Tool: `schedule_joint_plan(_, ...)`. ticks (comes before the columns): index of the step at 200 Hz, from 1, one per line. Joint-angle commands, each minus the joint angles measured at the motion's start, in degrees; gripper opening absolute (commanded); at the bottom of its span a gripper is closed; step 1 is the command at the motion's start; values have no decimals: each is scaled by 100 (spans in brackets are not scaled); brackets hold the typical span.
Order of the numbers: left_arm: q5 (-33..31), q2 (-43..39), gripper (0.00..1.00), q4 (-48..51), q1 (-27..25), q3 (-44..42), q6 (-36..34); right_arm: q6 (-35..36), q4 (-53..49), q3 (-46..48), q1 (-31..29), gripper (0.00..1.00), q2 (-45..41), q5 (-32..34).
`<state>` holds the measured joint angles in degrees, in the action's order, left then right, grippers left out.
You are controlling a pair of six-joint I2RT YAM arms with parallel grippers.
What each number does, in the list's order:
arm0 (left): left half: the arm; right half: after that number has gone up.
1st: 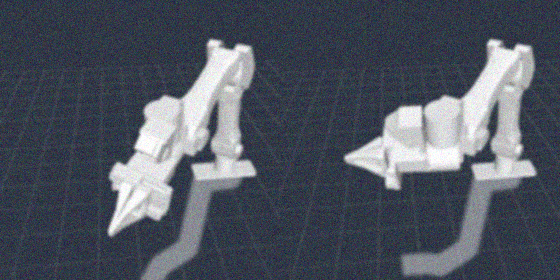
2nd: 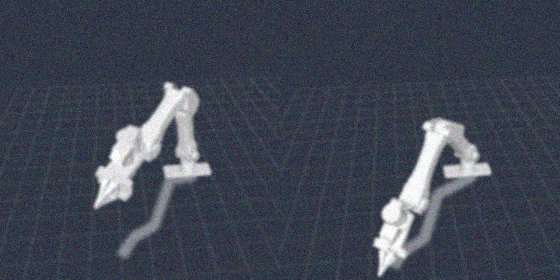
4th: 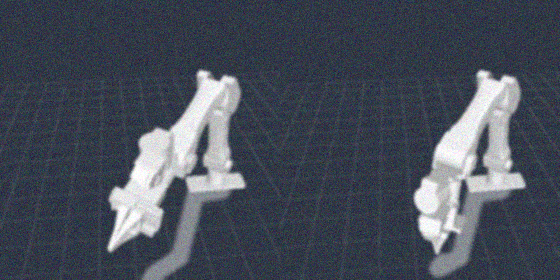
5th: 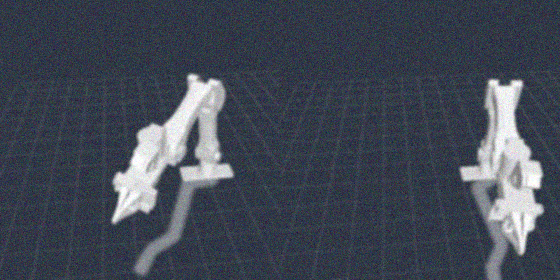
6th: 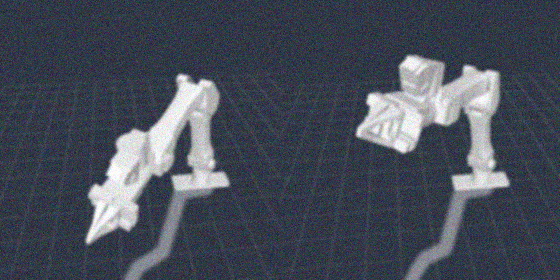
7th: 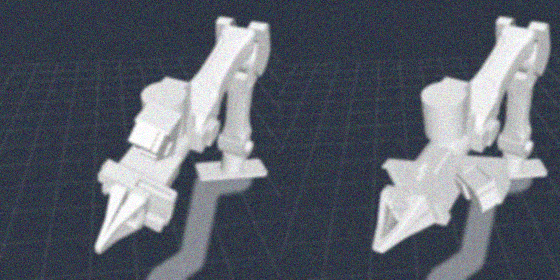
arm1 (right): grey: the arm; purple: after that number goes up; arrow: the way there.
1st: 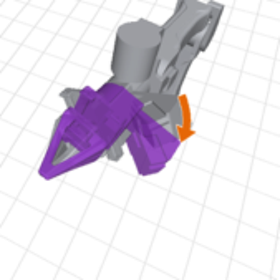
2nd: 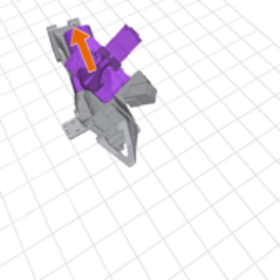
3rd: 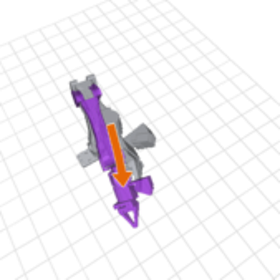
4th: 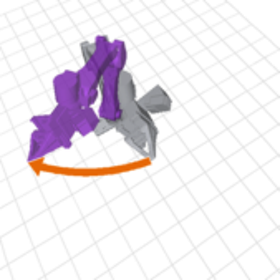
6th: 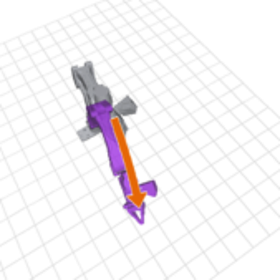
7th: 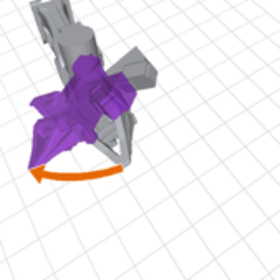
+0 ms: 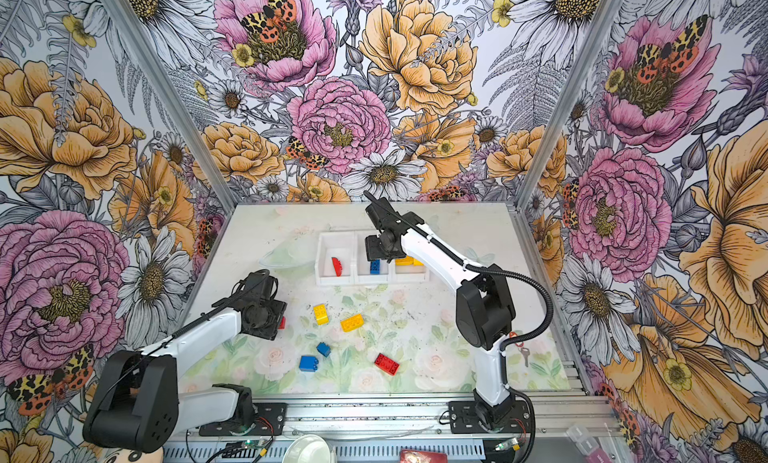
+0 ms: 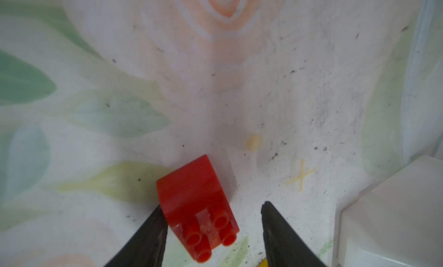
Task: Sort the legos into containers by color
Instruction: 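Lower the left gripper onto the red rounded 2x2 brick and grasp it, then carry red brick into nearest compartment while right gripper moves toward red 2x4 brick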
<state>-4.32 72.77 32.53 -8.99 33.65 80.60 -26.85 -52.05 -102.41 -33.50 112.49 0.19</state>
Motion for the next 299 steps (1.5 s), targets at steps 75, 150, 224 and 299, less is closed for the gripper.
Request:
schedule_joint_plan(75, 133, 491, 56, 394, 78, 529, -193, 48, 11, 71, 80, 67, -341, -20)
schedule_joint_plan(150, 138, 664, 40, 394, -54, 573, -229, 40, 15, 140, 114, 67, -420, -7)
schedule_joint_plan(224, -541, 162, 31, 742, -610, 1075, -554, -4, 18, 382, 142, 67, -621, -5)
schedule_joint_plan(299, -1602, 472, 27, 878, -1589, 2873, -2393, -223, 102, 1039, 177, 67, -1136, -123)
